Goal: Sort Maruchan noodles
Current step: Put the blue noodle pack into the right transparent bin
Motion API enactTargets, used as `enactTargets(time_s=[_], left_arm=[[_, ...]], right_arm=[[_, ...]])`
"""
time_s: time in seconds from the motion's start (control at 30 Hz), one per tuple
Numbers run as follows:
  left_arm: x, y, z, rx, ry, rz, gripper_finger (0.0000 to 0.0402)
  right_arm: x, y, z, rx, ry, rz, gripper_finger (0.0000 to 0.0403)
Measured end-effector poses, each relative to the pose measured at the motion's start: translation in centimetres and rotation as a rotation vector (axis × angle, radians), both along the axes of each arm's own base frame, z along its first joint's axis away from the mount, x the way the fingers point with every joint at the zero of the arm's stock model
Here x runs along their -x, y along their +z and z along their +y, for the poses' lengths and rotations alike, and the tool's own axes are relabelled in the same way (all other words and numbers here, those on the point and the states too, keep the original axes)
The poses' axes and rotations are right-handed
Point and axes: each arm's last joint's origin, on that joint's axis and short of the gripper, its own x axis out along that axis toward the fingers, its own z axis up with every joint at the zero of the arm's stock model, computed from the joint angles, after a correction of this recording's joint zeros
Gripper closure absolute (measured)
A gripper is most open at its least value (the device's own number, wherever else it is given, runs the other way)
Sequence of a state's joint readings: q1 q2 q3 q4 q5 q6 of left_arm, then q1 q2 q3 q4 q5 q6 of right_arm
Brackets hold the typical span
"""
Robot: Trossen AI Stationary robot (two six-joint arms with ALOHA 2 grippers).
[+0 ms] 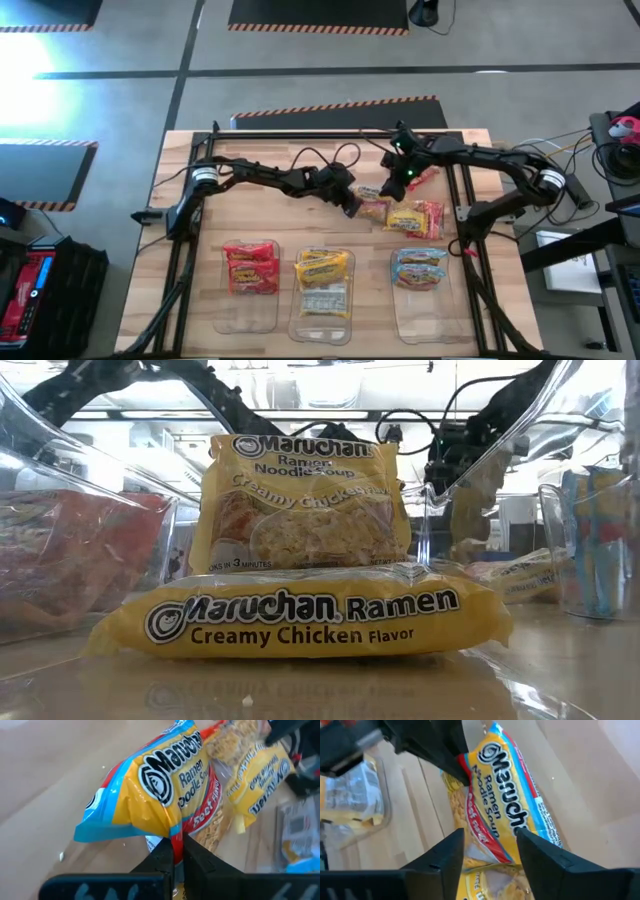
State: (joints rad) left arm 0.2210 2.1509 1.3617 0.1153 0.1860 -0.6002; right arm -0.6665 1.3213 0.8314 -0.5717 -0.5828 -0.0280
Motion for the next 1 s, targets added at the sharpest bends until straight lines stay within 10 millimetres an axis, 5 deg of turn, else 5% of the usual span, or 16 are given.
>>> enactTargets(time_s=[0.37,1.0], left_arm=[[0.0,0.0,-0.2,-0.095,-0.131,-0.004,0.0402],[0.0,0.0,-0.4,-0.300,-0.293,-0.011,0.0401]], right_arm=[[-0.3,-0.3,-1.0,0.065,0.016,0.008,0.0158],[-1.1,-2.6,-1.6,-0.024,0.134,-0.005,0.0142]])
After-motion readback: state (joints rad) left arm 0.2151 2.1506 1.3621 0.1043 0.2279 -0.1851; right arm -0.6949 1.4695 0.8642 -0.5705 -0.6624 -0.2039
